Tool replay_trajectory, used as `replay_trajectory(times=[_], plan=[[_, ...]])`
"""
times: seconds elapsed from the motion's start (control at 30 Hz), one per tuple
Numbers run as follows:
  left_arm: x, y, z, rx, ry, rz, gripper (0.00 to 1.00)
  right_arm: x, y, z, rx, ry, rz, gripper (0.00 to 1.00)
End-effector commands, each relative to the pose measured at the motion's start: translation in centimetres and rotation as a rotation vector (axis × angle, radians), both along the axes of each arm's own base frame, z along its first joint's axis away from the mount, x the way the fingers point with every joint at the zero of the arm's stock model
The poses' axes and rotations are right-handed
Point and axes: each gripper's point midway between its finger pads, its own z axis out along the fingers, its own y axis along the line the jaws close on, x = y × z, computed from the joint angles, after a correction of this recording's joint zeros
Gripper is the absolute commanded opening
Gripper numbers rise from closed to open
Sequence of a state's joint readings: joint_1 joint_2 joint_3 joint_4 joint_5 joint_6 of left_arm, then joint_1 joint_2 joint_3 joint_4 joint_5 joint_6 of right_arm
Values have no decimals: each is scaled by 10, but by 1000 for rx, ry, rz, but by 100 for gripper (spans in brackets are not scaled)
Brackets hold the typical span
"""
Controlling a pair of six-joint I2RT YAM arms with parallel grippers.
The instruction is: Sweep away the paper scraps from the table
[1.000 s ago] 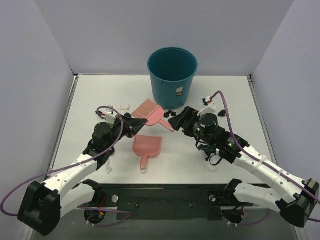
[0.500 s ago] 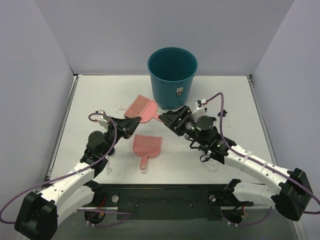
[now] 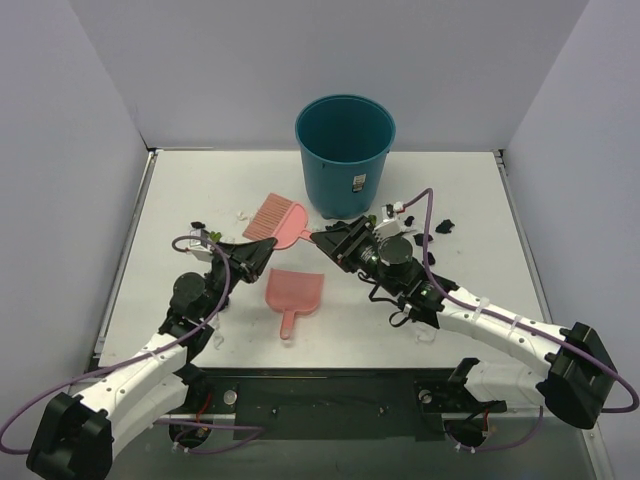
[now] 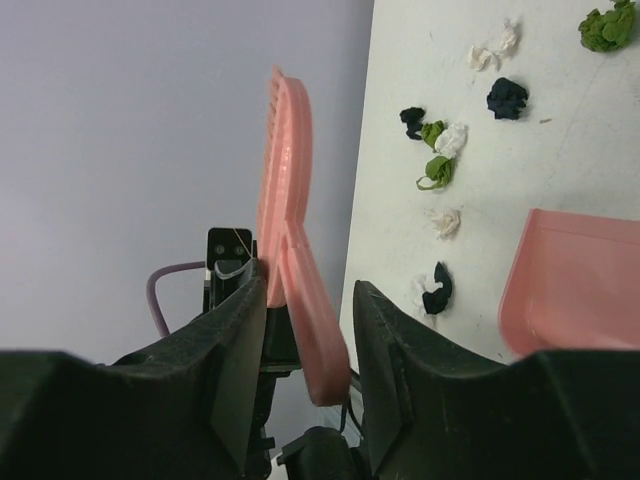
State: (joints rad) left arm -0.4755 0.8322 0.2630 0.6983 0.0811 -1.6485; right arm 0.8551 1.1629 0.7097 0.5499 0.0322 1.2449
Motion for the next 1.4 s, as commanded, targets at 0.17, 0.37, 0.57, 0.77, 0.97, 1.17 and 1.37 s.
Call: replay_trajectory(times=[0.17,0.37,0.57,0.77,0.97,1.17,1.37], plan=[[-6,12,28,-39,-82,49,0,8,-7,39,35,-106,-87,32],[-4,6,20,-45,-44,21,0,6,3,42,21,-126,-45,32],[-4,6,17,-54,-28,19,0,6,6,44,18,-138,-45,27],[-4,6,15,-52,-26,16,0,5,9,44,7,-140,-31,22],[-6,1,13,-38,-21,-13,0,8,1,41,-46,-139,-62,1],[-14,-20,-1,152,-23,-120,43,11,-18,37,-142,-134,-123,0],[-27,-4,-42,541,94,-132,61,12,-54,23,-365,-110,-181,0]])
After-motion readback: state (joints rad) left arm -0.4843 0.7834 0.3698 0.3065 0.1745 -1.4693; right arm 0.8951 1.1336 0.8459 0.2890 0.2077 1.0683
